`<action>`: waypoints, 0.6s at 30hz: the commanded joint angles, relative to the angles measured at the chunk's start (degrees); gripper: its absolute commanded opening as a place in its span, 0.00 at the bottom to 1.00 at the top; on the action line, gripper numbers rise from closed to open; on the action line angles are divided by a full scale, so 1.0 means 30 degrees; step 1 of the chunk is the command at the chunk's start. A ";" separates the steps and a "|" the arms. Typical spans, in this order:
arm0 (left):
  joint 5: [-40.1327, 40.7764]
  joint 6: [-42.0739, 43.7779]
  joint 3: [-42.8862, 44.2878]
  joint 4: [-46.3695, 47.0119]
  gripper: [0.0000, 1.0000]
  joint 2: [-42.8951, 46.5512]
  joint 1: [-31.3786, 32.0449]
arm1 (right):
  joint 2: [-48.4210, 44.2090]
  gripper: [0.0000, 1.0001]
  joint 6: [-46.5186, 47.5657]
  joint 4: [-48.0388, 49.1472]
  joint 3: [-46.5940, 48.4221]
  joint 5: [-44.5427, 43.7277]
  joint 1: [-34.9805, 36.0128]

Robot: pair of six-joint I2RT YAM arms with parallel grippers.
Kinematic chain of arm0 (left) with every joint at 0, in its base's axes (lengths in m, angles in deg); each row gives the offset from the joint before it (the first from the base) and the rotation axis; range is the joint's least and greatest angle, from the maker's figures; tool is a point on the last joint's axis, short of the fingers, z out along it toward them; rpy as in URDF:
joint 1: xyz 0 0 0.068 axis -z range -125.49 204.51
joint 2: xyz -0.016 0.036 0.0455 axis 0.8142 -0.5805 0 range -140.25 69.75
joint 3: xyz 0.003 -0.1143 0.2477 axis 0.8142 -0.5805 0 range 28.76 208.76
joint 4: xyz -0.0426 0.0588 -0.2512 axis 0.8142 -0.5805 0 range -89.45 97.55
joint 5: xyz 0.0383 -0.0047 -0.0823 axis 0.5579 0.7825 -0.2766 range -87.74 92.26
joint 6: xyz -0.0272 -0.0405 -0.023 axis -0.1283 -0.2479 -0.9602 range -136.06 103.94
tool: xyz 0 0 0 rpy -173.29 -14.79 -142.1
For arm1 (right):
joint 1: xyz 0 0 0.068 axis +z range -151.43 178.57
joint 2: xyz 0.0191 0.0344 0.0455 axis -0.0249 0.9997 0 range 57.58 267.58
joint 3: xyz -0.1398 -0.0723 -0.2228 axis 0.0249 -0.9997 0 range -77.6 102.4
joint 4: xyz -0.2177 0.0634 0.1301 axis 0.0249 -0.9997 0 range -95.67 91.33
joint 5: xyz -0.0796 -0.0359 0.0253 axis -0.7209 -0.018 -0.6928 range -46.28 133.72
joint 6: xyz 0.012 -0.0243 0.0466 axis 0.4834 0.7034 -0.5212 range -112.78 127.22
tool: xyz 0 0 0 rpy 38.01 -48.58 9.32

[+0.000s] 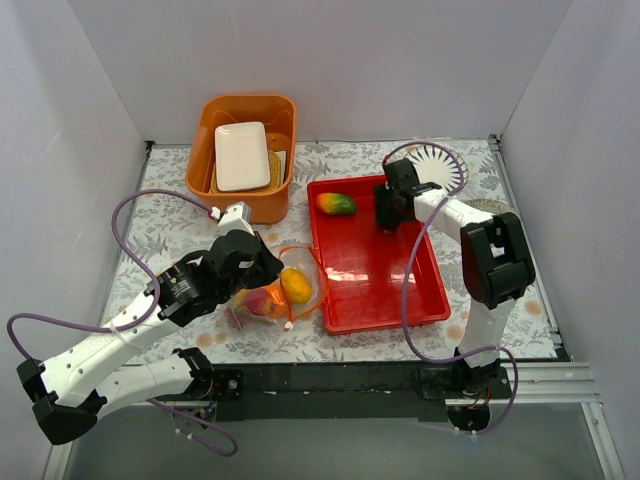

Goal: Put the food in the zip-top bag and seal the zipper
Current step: Pick up the fake fruit from the bin.

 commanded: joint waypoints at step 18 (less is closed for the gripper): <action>0.0158 0.0211 0.0098 0.0231 0.00 0.0008 0.0007 | -0.7500 0.48 -0.1357 -0.0688 -0.6987 0.2722 0.2035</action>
